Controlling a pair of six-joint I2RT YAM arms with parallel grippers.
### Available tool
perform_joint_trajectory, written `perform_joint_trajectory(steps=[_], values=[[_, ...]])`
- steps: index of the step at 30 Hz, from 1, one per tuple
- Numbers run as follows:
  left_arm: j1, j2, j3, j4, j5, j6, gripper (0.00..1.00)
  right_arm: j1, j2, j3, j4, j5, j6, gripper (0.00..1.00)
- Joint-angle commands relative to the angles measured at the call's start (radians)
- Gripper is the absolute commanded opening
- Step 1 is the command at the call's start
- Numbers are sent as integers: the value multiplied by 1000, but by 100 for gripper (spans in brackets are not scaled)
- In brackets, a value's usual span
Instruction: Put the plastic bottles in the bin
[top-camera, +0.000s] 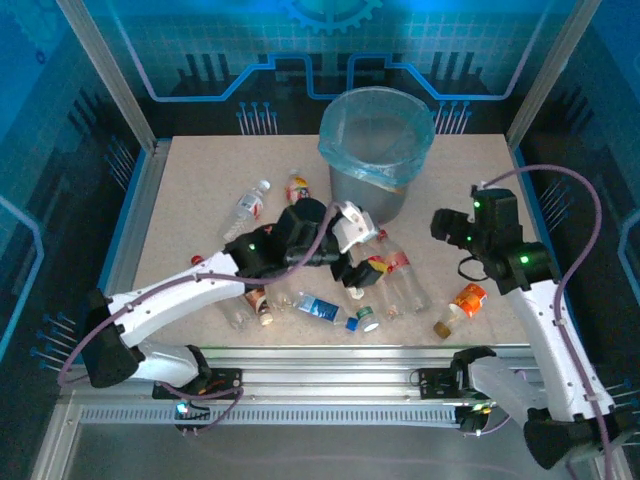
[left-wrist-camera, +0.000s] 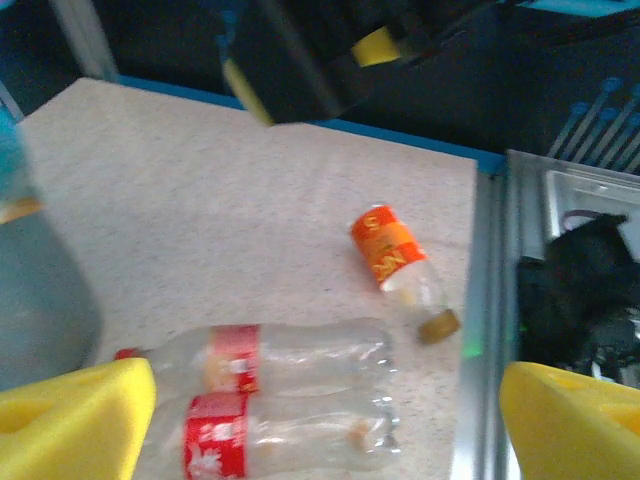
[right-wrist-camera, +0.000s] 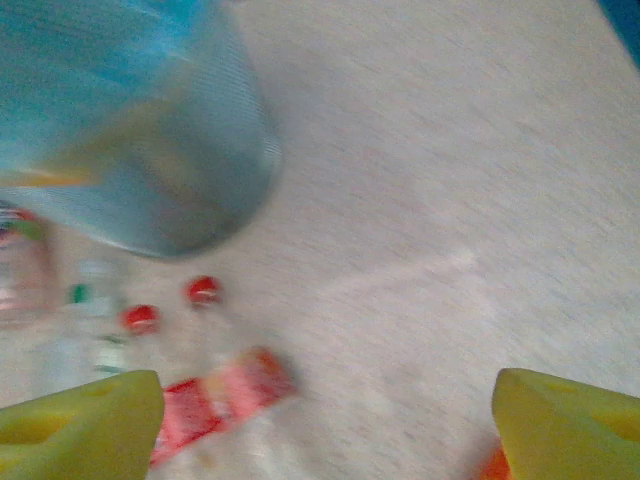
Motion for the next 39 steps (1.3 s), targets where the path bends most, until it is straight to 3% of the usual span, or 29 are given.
perform_joint_trajectory(steps=[1, 5, 11, 24, 31, 39], values=[[-47, 59, 30, 83, 36, -70, 90, -158, -13, -73, -114, -75, 101, 91], [-99, 183, 119, 105, 33, -165, 89, -321, 5, -184, -37, -155, 125, 93], [-136, 322, 157, 160, 11, -210, 89, -423, 135, -324, 64, -180, 99, 96], [-135, 501, 285, 38, 13, -299, 89, -424, 324, -413, 173, -242, 95, 96], [-136, 500, 307, 25, 14, -297, 89, -426, 374, -398, 198, -256, 57, 82], [-134, 475, 319, 3, -20, -280, 89, -431, 319, -381, 174, -248, -4, 69]])
